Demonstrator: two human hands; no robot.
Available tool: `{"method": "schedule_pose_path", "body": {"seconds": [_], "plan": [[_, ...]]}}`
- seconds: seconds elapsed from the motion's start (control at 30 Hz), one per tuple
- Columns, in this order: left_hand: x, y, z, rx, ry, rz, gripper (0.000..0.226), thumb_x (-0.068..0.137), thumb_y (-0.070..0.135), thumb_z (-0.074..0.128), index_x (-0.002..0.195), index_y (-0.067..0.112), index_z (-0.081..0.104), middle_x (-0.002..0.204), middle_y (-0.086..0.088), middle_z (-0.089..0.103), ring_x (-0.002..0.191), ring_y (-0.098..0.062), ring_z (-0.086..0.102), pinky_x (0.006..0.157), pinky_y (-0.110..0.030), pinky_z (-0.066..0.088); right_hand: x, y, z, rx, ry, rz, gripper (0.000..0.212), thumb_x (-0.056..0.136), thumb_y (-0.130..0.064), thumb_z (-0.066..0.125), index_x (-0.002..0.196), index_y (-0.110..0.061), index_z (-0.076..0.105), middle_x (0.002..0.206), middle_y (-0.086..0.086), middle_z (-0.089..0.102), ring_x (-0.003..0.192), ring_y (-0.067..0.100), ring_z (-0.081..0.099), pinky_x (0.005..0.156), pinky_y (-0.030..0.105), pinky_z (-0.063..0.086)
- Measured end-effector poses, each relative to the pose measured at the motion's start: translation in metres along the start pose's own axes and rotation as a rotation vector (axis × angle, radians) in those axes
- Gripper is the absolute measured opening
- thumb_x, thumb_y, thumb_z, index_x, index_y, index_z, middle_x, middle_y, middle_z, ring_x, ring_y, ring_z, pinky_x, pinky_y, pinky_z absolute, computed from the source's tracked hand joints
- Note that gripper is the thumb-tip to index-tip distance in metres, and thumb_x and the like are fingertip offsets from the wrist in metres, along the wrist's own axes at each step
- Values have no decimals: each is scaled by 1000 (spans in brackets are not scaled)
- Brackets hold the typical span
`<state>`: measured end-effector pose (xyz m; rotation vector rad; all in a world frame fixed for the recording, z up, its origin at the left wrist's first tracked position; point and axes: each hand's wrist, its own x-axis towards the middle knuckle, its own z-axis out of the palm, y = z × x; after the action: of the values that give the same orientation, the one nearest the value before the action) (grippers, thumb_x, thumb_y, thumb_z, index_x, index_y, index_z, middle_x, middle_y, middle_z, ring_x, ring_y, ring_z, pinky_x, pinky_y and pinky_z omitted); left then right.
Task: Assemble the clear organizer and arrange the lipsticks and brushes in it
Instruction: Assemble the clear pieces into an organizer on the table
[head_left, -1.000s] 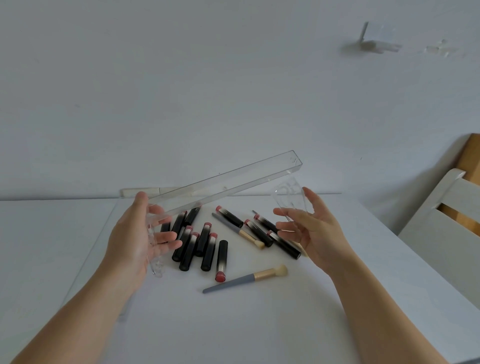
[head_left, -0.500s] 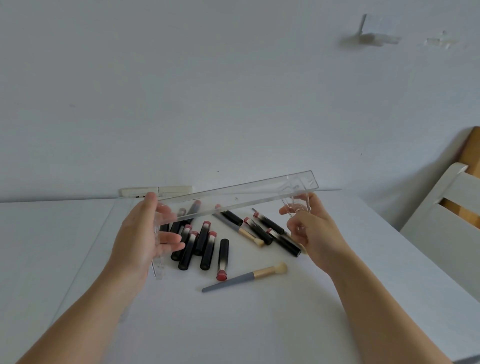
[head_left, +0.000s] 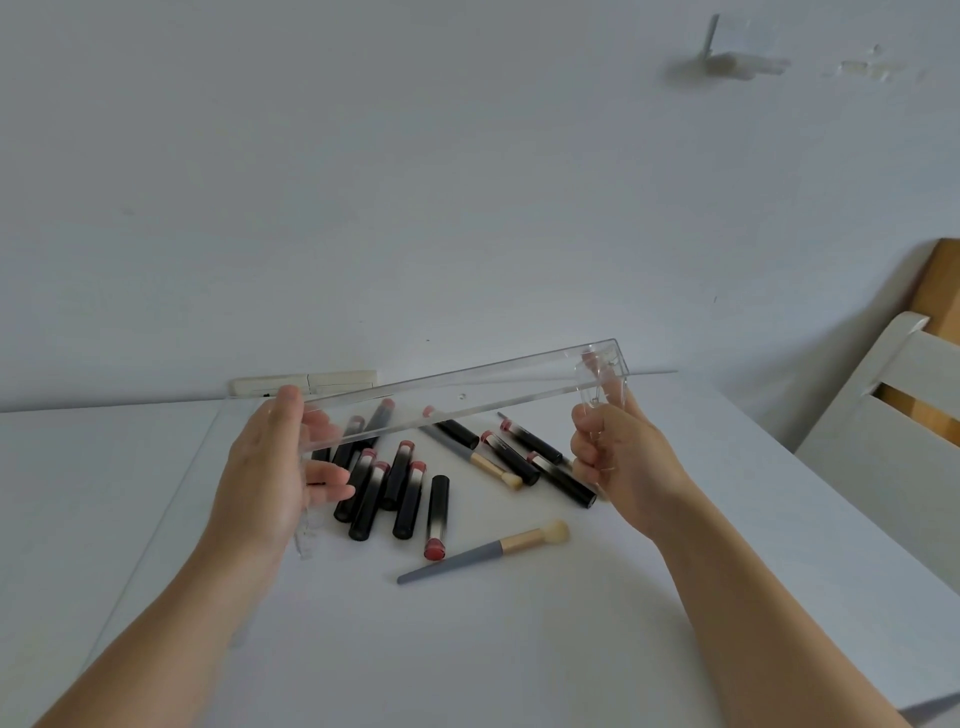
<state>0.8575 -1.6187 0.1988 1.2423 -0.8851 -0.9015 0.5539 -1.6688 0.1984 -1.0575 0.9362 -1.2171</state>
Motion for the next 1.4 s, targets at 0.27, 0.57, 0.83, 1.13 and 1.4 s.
{"method": "schedule_pose_path", "body": {"seconds": [0.27,0.57,0.83,1.13,1.4], "plan": [[1,-3,-5,82,27,132,48,88,69,46,98,25,62,97,6,69,57,-11,65,54,-32,58,-1,-4,0,-15,11,44,72,71,-73,65,122,-24,53,76,-5,41,62,15,30,57,29,27],[1,-4,-10,149,-4,230,33,85,74,46,87,44,61,96,16,66,66,-13,65,66,-39,51,-2,-3,4,-193,164,-29,71,72,-81,50,89,-12,57,85,8,38,61,16,32,62,35,28],[1,-4,-8,137,-7,235,40,81,74,47,91,37,60,91,18,64,66,-15,64,66,-39,52,2,0,0,-235,162,-151,43,84,-70,49,102,-37,69,79,-5,53,58,14,40,58,32,38],[1,-6,-8,169,2,240,37,82,76,44,86,42,59,88,24,64,66,-18,64,73,-46,53,1,2,-2,-308,142,-206,44,91,-69,40,129,-55,58,81,-7,53,60,12,43,57,21,44],[-1,-1,-6,211,20,227,53,89,69,40,96,23,67,102,4,73,91,-12,72,80,-30,52,-4,-5,-2,-342,214,-237,45,90,-68,45,111,-36,69,90,3,67,68,16,62,64,33,51]]}}
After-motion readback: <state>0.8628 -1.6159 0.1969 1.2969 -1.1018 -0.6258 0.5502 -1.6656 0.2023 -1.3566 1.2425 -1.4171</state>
